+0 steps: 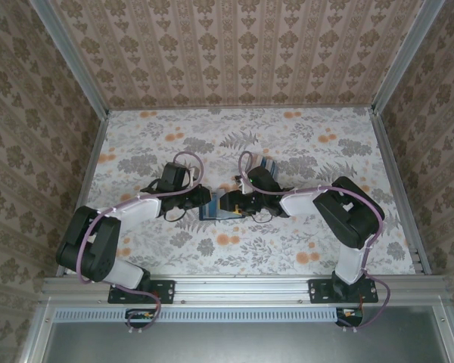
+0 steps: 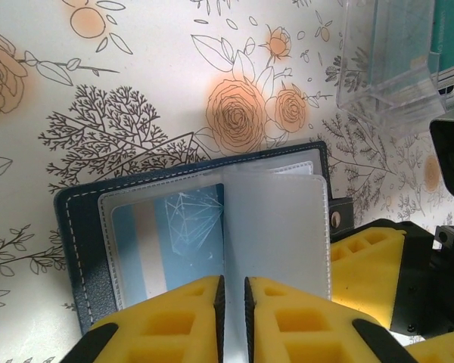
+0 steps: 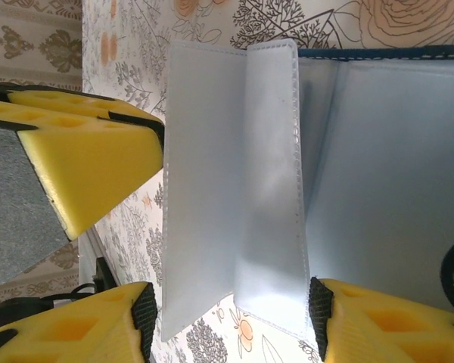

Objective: Put the credit cards into the card holder

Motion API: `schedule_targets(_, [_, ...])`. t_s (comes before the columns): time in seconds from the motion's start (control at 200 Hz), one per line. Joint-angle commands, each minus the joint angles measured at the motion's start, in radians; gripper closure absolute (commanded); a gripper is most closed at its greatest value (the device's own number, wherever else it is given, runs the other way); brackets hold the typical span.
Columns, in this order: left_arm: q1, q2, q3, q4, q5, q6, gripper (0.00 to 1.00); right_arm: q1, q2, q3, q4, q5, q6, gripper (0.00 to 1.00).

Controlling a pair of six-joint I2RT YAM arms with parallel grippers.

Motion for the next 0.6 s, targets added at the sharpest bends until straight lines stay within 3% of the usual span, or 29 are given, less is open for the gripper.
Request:
schedule_targets(0.0, [0.005,-0.001,-0.017,0.027,0.022,-0.021,0.82,-0.003,0.011,0.020,0.029,-0.028,-0.004,0.40])
schedule_targets(0.295, [0.044,-0.015,-0.026,0.030,0.018,-0.029,0.74,-0.009,0.018,0.005,0.045,-0.020,0.014,0.38])
schedule_targets(0.44, [0.049,-0.028,-0.030,0.030,0.005,-0.029,0.61,-0.009,0.021,0.008,-0.004,0.006,-0.013,0.45])
schedule_targets(0.595, [0.048,0.001,-0.016,0.034,0.043,-0.020,0.60,-0.009,0.025,0.007,-0.038,0.021,-0.032,0.48])
